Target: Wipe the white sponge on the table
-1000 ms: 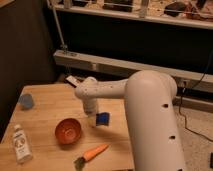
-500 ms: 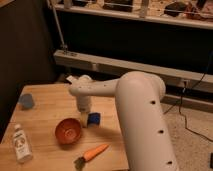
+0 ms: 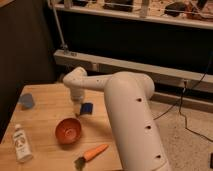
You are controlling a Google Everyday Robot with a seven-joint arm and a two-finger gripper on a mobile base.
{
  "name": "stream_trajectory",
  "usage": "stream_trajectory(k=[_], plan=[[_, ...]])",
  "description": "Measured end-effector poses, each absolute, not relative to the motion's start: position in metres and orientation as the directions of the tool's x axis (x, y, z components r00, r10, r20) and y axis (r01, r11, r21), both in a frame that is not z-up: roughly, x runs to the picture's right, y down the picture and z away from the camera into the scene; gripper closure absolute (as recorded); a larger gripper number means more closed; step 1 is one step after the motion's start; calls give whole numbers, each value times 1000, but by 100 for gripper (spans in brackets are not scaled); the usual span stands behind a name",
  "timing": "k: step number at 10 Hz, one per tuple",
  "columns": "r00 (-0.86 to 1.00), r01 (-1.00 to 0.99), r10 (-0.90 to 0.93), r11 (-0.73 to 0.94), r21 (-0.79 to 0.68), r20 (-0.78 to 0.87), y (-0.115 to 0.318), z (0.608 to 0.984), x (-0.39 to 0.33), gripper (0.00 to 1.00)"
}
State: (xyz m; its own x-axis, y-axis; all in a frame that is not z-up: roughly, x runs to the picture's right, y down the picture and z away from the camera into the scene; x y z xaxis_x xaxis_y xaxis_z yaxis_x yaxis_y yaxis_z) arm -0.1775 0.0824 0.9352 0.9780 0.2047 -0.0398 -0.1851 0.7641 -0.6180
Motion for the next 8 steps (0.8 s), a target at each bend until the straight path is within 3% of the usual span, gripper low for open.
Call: stream_trajectory(k=[8], plan=[[932,-360,329,781,-511,-152,-4,1009,-138,78]])
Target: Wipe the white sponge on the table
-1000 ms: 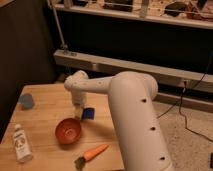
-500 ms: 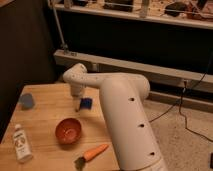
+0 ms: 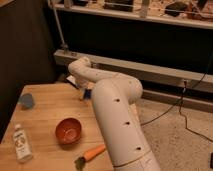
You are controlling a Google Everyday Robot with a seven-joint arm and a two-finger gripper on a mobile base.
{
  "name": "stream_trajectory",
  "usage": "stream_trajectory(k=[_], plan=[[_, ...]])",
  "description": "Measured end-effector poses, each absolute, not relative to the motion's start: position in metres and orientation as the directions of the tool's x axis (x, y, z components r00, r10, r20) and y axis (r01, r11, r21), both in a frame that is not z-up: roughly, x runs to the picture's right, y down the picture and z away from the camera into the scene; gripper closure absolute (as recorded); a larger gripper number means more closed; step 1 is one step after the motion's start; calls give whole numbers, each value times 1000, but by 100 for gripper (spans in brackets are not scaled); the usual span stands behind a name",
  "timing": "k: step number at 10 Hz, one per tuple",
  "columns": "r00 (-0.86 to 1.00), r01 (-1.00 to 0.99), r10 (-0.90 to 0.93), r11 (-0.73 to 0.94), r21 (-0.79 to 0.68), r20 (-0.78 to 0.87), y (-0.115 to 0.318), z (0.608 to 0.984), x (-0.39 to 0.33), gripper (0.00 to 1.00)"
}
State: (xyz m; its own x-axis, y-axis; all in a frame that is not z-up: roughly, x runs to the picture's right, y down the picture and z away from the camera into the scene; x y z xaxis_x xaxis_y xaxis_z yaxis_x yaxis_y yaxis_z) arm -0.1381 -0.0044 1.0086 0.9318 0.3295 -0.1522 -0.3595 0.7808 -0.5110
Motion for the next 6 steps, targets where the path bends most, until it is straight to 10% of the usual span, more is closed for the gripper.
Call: stream_trajectory(k=[6], plan=[[869,-496,419,742,-452,-265,-34,1041,-75,78]])
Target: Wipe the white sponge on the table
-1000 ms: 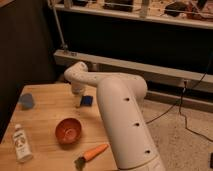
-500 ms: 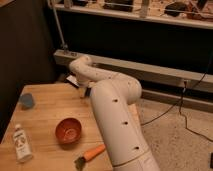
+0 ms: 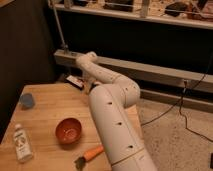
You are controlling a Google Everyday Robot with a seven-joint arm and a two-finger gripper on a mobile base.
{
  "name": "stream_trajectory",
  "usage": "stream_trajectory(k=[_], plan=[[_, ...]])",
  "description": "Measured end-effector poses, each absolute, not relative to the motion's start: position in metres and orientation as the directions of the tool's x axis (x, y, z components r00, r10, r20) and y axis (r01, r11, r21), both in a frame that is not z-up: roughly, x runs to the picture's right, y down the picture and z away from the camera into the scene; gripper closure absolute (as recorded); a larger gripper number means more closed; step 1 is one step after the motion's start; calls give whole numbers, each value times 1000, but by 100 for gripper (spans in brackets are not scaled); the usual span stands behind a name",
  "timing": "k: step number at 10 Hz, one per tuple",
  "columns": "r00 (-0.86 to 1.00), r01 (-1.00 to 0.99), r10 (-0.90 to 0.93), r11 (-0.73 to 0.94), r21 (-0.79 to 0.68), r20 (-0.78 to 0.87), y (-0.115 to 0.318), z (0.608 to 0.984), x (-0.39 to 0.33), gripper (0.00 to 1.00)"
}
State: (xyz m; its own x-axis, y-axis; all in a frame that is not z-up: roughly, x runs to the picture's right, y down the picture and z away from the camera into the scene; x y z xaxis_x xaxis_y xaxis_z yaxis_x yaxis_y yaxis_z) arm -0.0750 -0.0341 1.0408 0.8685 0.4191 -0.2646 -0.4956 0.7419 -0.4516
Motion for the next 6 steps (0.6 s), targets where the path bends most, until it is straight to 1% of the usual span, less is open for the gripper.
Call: stream_trajectory(k=[4,6], plan=[[810,-584,475,711,-391,-344,-50,1042,-14,78],[780,-621,498,689,-373,-379,-49,1040,12,78]])
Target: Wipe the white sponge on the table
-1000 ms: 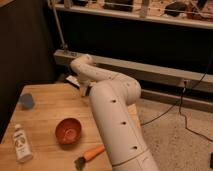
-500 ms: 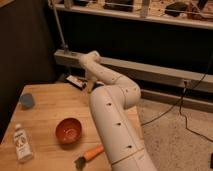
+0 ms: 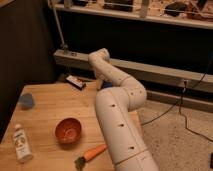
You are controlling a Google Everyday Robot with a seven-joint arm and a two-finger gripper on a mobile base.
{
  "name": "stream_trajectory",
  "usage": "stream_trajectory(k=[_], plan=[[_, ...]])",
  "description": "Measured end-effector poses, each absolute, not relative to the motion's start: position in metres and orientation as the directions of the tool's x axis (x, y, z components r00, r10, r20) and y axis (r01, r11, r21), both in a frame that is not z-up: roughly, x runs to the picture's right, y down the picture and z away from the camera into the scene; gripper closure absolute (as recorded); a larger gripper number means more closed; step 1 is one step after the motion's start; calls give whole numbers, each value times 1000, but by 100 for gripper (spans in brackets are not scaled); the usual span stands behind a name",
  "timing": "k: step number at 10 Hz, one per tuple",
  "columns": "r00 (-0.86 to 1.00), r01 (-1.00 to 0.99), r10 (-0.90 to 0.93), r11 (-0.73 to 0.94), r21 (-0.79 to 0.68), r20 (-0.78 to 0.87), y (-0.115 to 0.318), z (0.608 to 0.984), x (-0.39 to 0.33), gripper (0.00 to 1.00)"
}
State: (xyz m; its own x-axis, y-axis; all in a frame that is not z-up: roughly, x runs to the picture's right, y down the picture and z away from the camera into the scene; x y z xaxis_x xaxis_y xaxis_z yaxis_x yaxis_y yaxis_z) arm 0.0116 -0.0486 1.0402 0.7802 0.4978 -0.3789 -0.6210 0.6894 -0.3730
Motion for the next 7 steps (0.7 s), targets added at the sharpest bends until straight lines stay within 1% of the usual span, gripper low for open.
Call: stream_trajectory(k=[4,7], plan=[[728,-678,530,651,-342,-435,-40,1033,56,78],[685,-722,559,605,-334,-468,-25,1020,91,78]])
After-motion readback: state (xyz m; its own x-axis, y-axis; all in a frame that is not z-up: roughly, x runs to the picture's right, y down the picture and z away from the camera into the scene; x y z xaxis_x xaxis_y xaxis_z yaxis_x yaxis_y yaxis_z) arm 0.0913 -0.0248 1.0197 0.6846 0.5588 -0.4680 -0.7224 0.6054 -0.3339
